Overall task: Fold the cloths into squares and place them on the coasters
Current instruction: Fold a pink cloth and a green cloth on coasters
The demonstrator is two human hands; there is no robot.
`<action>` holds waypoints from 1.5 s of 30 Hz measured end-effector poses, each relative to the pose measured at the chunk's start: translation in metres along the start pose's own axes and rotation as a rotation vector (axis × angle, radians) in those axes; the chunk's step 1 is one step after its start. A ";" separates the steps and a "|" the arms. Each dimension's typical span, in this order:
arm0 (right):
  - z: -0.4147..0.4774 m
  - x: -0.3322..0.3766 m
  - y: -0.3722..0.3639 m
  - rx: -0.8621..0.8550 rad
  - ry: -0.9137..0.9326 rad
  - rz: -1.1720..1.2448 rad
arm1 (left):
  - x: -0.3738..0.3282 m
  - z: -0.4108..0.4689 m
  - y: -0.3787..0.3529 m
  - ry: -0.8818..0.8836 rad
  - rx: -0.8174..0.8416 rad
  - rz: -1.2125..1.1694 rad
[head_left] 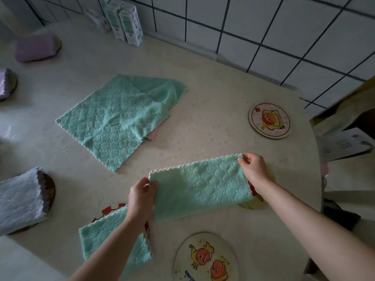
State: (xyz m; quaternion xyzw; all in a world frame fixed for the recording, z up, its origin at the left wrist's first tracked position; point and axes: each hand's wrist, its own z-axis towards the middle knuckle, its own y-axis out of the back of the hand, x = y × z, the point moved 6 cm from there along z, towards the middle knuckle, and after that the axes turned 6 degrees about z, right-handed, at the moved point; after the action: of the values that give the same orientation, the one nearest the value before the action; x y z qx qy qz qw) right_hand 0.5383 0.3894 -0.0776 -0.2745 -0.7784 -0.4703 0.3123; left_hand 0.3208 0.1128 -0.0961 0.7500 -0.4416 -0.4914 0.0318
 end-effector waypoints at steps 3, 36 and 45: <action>0.001 0.001 -0.001 -0.004 0.016 -0.090 | -0.007 0.007 0.001 -0.029 -0.034 0.182; -0.015 0.023 0.018 0.014 0.236 -0.256 | -0.048 0.037 0.026 -0.143 -0.199 0.328; -0.147 0.003 -0.037 0.332 1.037 -0.799 | -0.018 -0.101 -0.081 -0.971 0.135 0.952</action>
State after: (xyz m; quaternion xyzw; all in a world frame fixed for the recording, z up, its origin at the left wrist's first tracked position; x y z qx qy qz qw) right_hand 0.5431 0.2425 -0.0424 0.3473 -0.6316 -0.4947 0.4855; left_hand 0.4472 0.1355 -0.0700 0.1692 -0.7173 -0.6759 -0.0042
